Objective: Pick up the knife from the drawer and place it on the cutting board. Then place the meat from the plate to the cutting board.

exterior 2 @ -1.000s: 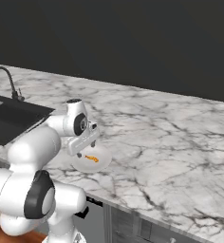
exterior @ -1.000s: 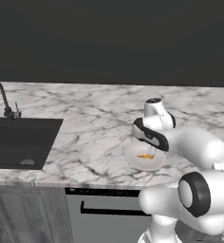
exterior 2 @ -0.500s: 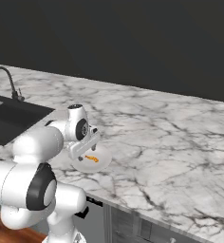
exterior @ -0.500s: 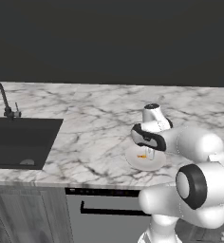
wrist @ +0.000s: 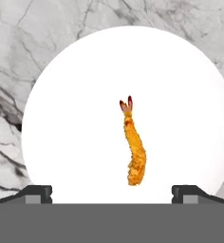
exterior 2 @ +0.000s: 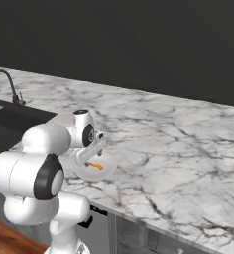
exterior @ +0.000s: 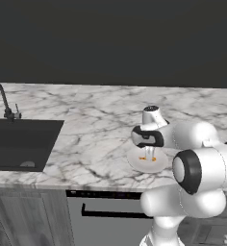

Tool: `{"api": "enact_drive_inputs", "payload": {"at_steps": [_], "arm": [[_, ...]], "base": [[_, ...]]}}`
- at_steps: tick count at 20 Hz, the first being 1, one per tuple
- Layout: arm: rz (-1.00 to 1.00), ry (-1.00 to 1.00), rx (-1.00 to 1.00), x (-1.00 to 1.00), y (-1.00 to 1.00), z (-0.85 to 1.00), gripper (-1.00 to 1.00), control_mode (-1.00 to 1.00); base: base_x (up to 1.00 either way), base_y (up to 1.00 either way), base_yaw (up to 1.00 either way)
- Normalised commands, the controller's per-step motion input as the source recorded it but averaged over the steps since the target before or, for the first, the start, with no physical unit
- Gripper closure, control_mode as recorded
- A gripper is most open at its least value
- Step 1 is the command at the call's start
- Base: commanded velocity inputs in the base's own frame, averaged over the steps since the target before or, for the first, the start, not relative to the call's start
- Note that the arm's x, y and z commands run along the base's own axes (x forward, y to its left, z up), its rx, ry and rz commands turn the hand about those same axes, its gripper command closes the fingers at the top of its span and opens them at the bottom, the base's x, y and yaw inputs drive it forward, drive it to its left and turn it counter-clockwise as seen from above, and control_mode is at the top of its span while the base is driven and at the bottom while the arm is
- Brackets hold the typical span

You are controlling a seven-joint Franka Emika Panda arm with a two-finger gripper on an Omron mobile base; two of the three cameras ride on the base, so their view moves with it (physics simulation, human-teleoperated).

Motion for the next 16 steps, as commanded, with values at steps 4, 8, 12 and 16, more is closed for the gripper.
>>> {"api": "enact_drive_inputs", "payload": {"at_steps": [4, 8, 12, 16], "arm": [[0.0, 0.0, 0.0, 0.31, 0.0, -0.17, -1.0, -1.0], [0.0, 0.0, 0.0, 0.18, 0.0, -0.19, -1.0, -1.0], [0.0, 0.0, 0.0, 0.13, 0.0, -0.27, -1.0, -1.0], [0.0, 0.0, 0.0, 0.12, 0.0, -0.24, -1.0, -1.0]], "base": [[0.0, 0.0, 0.0], [0.0, 0.0, 0.0], [0.0, 0.0, 0.0], [0.0, 0.0, 0.0]]}}
